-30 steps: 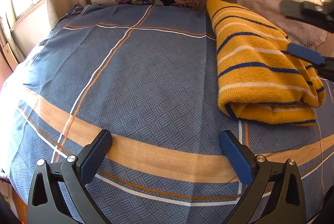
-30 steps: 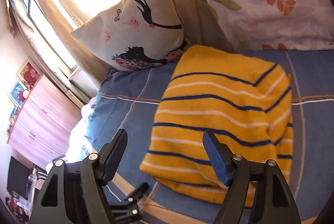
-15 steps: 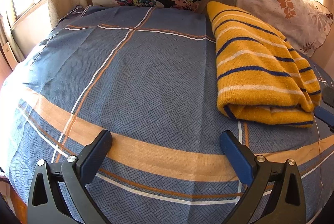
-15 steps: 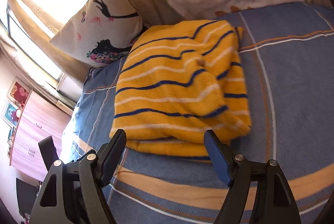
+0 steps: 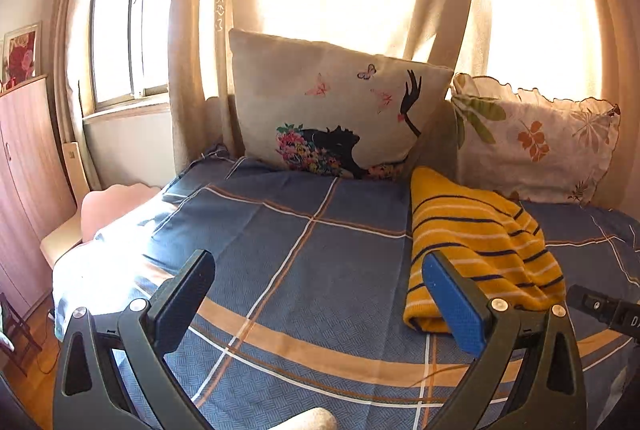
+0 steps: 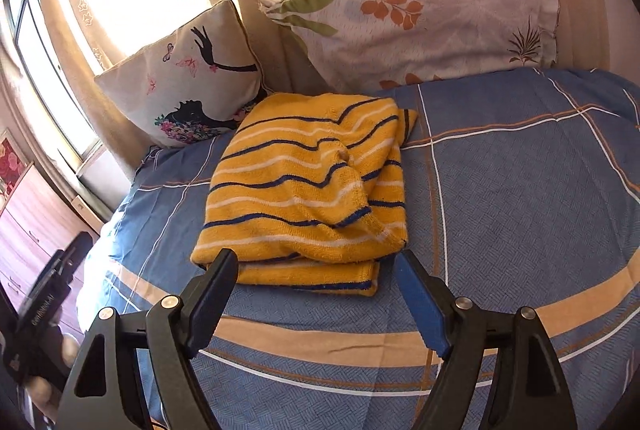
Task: Fold small clothes
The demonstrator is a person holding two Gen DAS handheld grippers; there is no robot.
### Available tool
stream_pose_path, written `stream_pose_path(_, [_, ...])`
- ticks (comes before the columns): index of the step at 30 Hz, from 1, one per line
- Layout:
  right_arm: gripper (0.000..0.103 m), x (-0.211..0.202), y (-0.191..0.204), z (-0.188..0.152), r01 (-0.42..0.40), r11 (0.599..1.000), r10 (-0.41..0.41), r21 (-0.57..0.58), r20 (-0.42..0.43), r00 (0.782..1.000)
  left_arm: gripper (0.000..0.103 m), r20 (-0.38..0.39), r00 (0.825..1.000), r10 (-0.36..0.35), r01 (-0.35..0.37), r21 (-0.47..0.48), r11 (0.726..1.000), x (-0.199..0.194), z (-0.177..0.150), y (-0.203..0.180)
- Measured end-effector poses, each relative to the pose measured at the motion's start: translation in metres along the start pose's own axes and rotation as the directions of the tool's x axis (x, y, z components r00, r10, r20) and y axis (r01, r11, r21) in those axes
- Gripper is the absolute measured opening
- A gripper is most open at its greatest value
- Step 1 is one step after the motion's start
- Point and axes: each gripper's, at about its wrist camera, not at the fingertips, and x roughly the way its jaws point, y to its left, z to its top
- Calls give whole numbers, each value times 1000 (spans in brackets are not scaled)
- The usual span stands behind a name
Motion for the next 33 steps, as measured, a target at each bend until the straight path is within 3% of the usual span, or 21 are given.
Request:
stream_pose_path(7, [88, -3, 2, -4, 53, 998, -53, -21, 11, 999, 103, -80, 994, -77, 76, -16, 997, 7, 0, -12])
stream_pose_path(13, [88, 3, -1, -5, 80, 996, -80, -31, -3, 997, 103, -201, 976, -89, 101, 50, 994, 27, -21, -36])
stream_pose_path(19, [88, 11, -4, -5, 109, 993, -110, -43, -14, 994, 103, -258, 960, -107, 132, 80, 988, 36, -31, -51])
stream_pose_path(27, [88, 18, -10, -5, 124, 991, -126, -41, -34, 992, 103, -344, 929, -133, 161, 56, 985, 52, -42, -55])
stream_pose_path(33, [88, 24, -5, -5, 142, 987, -145, -70, -38, 989, 103, -379, 916, -133, 164, 49, 985, 60, -47, -56])
